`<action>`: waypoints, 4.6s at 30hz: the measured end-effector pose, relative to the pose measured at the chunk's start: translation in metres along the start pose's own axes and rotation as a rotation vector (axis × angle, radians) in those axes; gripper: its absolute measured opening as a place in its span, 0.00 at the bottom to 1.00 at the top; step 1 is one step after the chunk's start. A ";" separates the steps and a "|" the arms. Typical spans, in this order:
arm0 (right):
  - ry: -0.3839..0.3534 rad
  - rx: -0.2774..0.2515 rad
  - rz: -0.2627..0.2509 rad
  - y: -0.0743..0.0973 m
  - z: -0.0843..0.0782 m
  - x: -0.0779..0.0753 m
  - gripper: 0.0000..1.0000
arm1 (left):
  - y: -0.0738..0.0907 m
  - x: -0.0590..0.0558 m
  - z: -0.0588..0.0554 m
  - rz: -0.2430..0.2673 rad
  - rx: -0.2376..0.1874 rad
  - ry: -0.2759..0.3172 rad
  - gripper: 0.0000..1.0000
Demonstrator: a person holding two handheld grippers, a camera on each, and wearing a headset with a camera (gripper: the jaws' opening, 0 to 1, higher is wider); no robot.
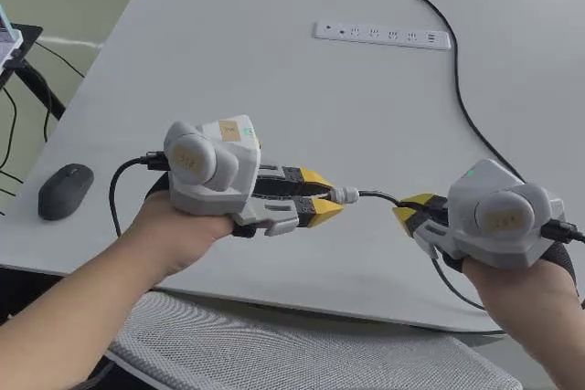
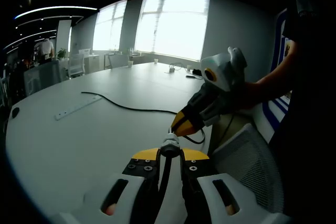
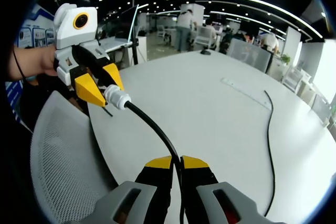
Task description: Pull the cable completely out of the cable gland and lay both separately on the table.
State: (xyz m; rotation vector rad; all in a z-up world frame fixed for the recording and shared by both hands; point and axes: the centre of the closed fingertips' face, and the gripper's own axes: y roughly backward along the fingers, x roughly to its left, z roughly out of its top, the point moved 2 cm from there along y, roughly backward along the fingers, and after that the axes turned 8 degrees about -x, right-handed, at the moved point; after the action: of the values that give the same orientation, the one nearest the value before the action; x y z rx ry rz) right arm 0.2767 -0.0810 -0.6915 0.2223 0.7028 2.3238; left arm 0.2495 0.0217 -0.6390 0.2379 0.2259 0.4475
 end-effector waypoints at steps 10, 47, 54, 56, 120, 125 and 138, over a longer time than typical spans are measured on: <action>-0.145 0.021 -0.066 0.000 -0.024 -0.013 0.00 | 0.003 -0.005 0.002 0.001 0.000 0.000 0.15; -0.452 0.099 -0.161 -0.003 -0.083 -0.026 0.01 | 0.004 0.002 -0.003 0.007 0.002 0.002 0.15; -0.425 0.093 -0.144 0.001 -0.080 -0.027 0.02 | 0.006 0.005 -0.003 0.016 0.003 0.007 0.15; -0.403 0.094 -0.138 0.003 -0.078 -0.026 0.02 | 0.007 0.004 -0.001 0.019 -0.005 0.014 0.15; 0.272 -0.060 0.193 -0.019 0.056 0.057 0.01 | 0.014 0.011 -0.002 0.022 -0.013 0.007 0.15; 0.243 -0.057 0.173 -0.019 0.054 0.052 0.01 | 0.015 0.011 -0.001 0.026 -0.017 0.007 0.15; 0.058 -0.045 0.116 -0.016 0.042 0.033 0.01 | 0.017 0.008 0.006 0.027 -0.028 0.007 0.15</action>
State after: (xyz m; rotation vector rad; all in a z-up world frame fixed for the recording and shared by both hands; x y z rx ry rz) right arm 0.2753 -0.0315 -0.6663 0.1799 0.6814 2.4625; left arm 0.2519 0.0389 -0.6301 0.2118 0.2230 0.4777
